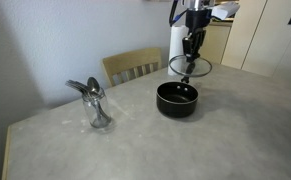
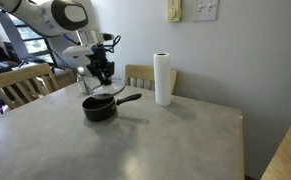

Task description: Put the glass lid on top of the black pot

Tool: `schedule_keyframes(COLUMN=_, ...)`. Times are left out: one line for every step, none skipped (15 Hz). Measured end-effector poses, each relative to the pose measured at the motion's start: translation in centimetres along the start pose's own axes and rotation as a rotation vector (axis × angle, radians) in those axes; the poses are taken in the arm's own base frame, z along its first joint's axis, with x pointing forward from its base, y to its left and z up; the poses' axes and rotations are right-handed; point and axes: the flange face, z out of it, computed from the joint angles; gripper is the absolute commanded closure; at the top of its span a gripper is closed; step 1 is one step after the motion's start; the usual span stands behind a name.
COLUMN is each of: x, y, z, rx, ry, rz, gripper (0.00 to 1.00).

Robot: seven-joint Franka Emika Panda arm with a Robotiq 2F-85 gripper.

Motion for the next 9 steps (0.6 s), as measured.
schedule_keyframes(x=0.4, y=-1.4, z=0.4, rx=0.004, ry=-0.002, rz=0.008, gripper=0.84)
schedule_keyframes(x=0.9, y=-2.5, z=0.9, rx=0.006, ry=-0.005, rz=0.017, gripper=0.84)
schedule_keyframes(x=1.3, y=-3.4, z=1.5, rx=0.007, ry=-0.01, rz=0.027, gripper=0.84)
schedule_keyframes(x=1.7, y=-4.2, z=2.1, rx=0.008, ry=-0.015, rz=0.037, gripper=0.84)
schedule_keyframes(x=2.0, y=-4.8, z=2.9, rx=0.009, ry=-0.022, rz=0.048, gripper=0.84)
schedule_keyframes(x=2.2, y=-5.3, z=3.6, rx=0.009, ry=-0.029, rz=0.061, gripper=0.84)
schedule_keyframes(x=2.4, y=-5.9, z=4.3, rx=0.009, ry=-0.036, rz=0.074, gripper=0.84)
schedule_keyframes(x=2.6, y=-6.4, z=5.0, rx=0.009, ry=-0.044, rz=0.087, gripper=0.84)
schedule_keyframes(x=2.8, y=-6.9, z=5.7, rx=0.009, ry=-0.05, rz=0.101, gripper=0.84)
